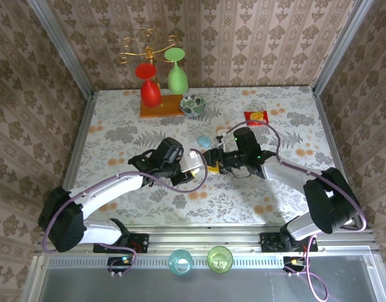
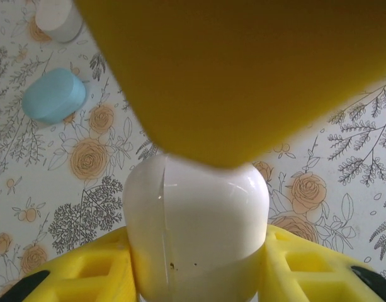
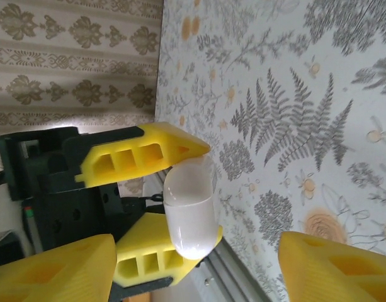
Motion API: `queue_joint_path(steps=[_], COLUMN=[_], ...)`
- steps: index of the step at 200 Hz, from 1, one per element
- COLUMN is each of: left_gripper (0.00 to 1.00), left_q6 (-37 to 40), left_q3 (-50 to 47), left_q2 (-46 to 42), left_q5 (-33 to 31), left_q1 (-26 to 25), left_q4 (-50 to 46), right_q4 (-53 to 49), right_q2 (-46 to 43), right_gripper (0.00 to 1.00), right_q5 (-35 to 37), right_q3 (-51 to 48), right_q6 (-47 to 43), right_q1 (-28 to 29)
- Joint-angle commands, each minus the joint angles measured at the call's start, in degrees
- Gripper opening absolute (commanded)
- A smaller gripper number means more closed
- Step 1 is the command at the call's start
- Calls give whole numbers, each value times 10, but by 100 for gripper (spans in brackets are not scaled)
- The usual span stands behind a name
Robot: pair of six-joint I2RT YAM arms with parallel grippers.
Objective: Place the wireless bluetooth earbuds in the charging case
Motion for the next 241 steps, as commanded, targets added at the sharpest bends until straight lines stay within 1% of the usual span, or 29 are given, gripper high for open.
queue_joint_path(steps=[1, 16, 51, 83, 97, 105, 123, 125, 132, 138, 146, 154, 176, 187, 199, 213, 228, 241], left_gripper=[36, 36, 37, 38, 40, 44, 70, 72, 85, 92, 97, 100, 100, 100, 100, 100, 100, 98], left_q6=[13, 13, 17, 14, 10, 6, -12, -16, -35, -56, -93, -136, -251, -304, -364, -433, -471, -497], left_q3=[18, 19, 14, 11, 8, 5, -10, -12, -17, -20, -24, -30, -56, -79, -108, -127, -140, -154], left_q2=[-20, -21, -23, -26, -30, -33, -45, -47, -54, -61, -71, -81, -111, -126, -134, -132, -126, -118], left_q5=[17, 17, 13, 11, 11, 12, 9, 8, 3, 0, 1, 7, 56, 82, 112, 144, 200, 230], left_q1=[2, 1, -1, -1, -1, 0, 1, 1, 4, 9, 18, 30, 65, 80, 93, 110, 125, 130], left_q4=[18, 19, 22, 34, 46, 56, 89, 93, 110, 122, 144, 166, 239, 301, 379, 429, 493, 555], right_q4=[39, 52, 47, 44, 45, 41, 35, 35, 35, 34, 34, 35, 39, 48, 71, 110, 140, 145], right_q2=[26, 41, 60, 57, 52, 48, 32, 31, 21, 12, -2, -18, -56, -85, -103, -125, -147, -161], right_gripper=[63, 57, 43, 22, 15, 14, 13, 13, 12, 11, 11, 10, 5, 3, 2, 2, 2, 2], right_q5=[-28, -32, -35, -33, -29, -25, -15, -15, -11, -7, -1, 7, 28, 32, 28, 18, 7, -8], right_q3=[21, 28, 37, 42, 43, 42, 38, 38, 35, 33, 29, 26, 22, 22, 22, 17, 17, 24], right_q6=[28, 36, 39, 34, 28, 22, 2, -2, -14, -25, -42, -61, -102, -112, -120, -129, -144, -162], right_q1=[10, 18, 23, 21, 19, 16, 2, -1, -9, -17, -29, -40, -70, -82, -92, -97, -99, -98])
